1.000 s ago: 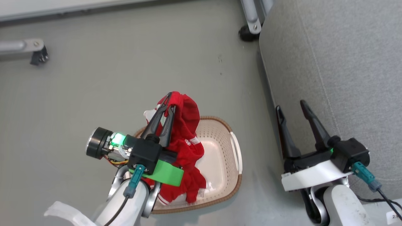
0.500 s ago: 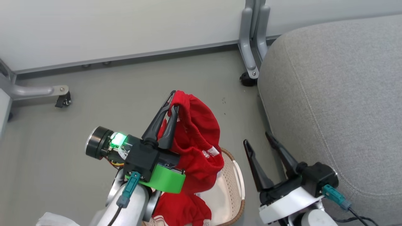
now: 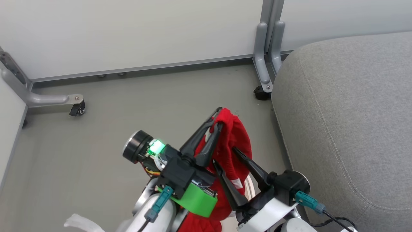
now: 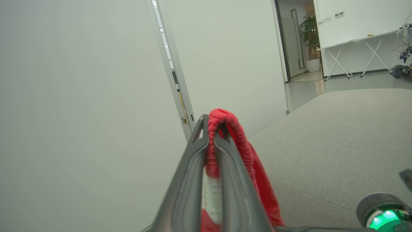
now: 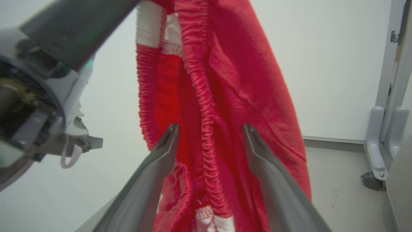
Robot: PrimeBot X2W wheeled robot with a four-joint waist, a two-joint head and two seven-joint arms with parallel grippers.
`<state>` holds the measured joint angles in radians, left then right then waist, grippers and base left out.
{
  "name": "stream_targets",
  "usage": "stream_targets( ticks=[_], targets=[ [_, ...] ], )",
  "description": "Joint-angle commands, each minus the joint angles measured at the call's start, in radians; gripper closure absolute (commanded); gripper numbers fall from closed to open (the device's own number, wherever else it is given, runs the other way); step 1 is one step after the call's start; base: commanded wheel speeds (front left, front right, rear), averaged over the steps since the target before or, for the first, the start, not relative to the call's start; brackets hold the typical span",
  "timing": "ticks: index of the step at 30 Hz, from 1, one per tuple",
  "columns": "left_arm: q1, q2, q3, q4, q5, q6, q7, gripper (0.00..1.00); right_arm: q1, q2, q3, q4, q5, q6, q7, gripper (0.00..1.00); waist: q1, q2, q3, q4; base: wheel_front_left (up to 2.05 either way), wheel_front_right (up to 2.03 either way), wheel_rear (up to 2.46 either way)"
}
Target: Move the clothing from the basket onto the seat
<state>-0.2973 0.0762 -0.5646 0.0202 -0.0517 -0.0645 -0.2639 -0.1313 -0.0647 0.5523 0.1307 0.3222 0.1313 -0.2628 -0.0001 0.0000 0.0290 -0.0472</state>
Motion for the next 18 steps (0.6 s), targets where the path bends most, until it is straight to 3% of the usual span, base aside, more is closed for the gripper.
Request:
stream_targets(
  ticks=[1, 9, 10, 11, 12, 18],
  targets=[
    [-0.008, -0.007, -0.01, -0.006, -0.001, -0.008, -0.001, 1.0, -0.006, 0.005, -0.002, 0.01, 0.003, -0.001, -0.003, 0.0, 0.0001, 0.0, -0.005, 0.005, 0.0, 0.0, 0.0],
    [0.004, -0.015, -0.05, -0.002, -0.008, -0.021, -0.001, 1.0, 0.035, 0.009, -0.101, 0.064, -0.02, -0.001, -0.003, 0.0, 0.0001, 0.0, -0.012, 0.011, 0.0, 0.0, 0.0],
    [0.002, -0.015, -0.052, 0.002, -0.001, -0.021, -0.001, 1.0, 0.035, 0.011, -0.11, 0.068, -0.015, -0.001, -0.003, 0.08, 0.0001, 0.0, -0.011, 0.01, 0.0, 0.0, 0.0],
    [-0.002, -0.016, -0.054, 0.005, 0.004, -0.022, -0.001, 1.0, 0.034, 0.015, -0.103, 0.072, 0.0, 0.0, -0.003, 0.78, 0.0001, 0.0, -0.01, 0.01, 0.0, 0.0, 0.0],
    [-0.003, -0.015, -0.055, 0.006, 0.007, -0.022, -0.001, 1.0, 0.033, 0.016, -0.098, 0.074, 0.005, 0.0, -0.003, 1.0, 0.0001, 0.0, -0.009, 0.01, 0.0, 0.0, 0.0],
    [0.003, -0.012, -0.065, 0.036, 0.012, -0.03, -0.001, 1.0, 0.026, 0.013, -0.097, 0.083, 0.029, -0.001, -0.003, 1.0, 0.0001, 0.0, -0.004, 0.009, 0.0, 0.0, 0.0]
  ],
)
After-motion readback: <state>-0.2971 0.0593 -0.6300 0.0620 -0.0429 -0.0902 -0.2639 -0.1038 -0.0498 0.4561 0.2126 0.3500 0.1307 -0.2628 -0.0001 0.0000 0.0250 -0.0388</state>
